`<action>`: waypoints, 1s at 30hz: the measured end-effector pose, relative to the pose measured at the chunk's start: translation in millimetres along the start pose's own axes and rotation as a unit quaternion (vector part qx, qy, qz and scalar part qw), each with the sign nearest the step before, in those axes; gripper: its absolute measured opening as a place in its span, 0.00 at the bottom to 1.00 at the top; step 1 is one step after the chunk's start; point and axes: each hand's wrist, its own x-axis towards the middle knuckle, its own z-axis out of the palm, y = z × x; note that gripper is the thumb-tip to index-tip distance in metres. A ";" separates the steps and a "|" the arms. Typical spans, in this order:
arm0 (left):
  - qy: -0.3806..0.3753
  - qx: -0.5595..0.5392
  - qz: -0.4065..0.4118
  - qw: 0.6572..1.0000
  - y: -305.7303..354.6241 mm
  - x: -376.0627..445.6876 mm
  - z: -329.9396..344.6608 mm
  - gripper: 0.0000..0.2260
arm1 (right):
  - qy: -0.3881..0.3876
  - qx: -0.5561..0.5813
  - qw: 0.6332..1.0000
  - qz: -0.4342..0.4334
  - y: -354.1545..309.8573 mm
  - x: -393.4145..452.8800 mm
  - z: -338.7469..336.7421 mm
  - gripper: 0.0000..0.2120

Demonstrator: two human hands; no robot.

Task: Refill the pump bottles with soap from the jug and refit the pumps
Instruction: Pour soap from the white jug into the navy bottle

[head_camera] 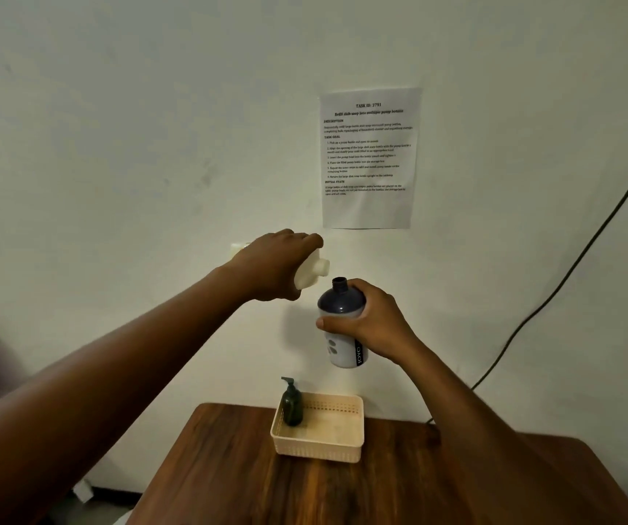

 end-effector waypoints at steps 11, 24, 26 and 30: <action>0.015 -0.251 -0.193 0.948 -21.0 -66.5 107.9 0.32 | -0.005 0.016 1.000 0.020 27.5 -17.6 47.0 0.32; -0.032 -0.344 -0.310 0.886 -5.9 -184.9 244.1 0.26 | -0.015 0.025 0.999 0.031 80.8 -35.1 126.4 0.35; -0.033 -0.362 -0.305 0.880 -1.3 -196.0 251.7 0.21 | -0.023 0.022 0.999 0.038 90.6 -38.0 139.8 0.37; -0.049 -0.419 -0.339 0.841 15.8 -216.1 295.8 0.27 | -0.030 0.017 0.998 0.060 112.5 -46.5 162.6 0.38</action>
